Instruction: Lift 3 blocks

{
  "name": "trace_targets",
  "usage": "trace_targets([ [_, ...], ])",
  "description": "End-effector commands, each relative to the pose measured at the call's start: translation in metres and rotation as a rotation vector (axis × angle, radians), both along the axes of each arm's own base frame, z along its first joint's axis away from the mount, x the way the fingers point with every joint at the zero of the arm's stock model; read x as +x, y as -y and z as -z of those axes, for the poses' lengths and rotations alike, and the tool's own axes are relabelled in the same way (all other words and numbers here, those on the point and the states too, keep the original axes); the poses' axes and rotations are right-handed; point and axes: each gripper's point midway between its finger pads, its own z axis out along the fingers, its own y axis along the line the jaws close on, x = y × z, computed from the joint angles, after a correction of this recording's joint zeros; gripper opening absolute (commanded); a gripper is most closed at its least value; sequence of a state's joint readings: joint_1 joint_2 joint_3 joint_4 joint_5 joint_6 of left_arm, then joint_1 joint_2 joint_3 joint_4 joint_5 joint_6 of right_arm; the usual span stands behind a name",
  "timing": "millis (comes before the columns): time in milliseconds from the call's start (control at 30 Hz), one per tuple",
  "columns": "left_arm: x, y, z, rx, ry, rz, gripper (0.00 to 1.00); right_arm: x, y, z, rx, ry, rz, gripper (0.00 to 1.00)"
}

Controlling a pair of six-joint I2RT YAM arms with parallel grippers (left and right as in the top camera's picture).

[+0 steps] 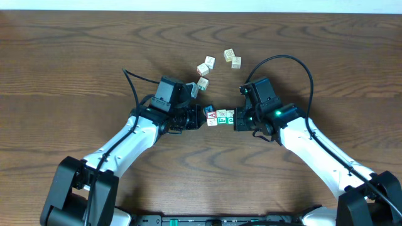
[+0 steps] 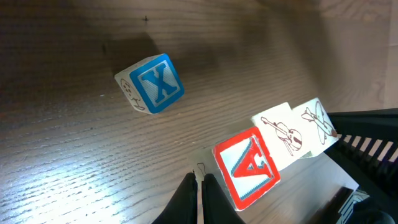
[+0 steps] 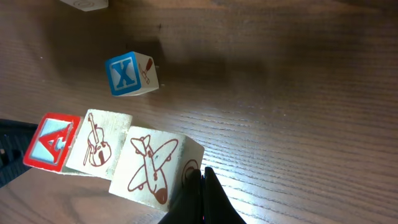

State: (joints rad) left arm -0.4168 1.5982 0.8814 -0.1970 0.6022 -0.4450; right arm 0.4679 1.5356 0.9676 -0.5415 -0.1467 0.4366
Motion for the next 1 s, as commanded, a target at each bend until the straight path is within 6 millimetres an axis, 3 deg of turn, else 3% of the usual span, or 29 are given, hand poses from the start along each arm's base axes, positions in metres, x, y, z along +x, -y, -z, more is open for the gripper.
trace_targets([
  [0, -0.013, 0.033, -0.022, -0.105, 0.002, 0.117, 0.07, -0.01, -0.048, -0.015, 0.167, -0.04, -0.137, 0.01],
  [200, -0.013, 0.033, -0.018, -0.101, -0.008, 0.116, 0.07, -0.014, -0.055, -0.005, 0.159, -0.056, -0.157, 0.01],
  [967, -0.021, 0.032, 0.002, -0.062, -0.047, 0.118, 0.07, -0.012, -0.051, 0.01, 0.106, -0.071, -0.141, 0.01],
])
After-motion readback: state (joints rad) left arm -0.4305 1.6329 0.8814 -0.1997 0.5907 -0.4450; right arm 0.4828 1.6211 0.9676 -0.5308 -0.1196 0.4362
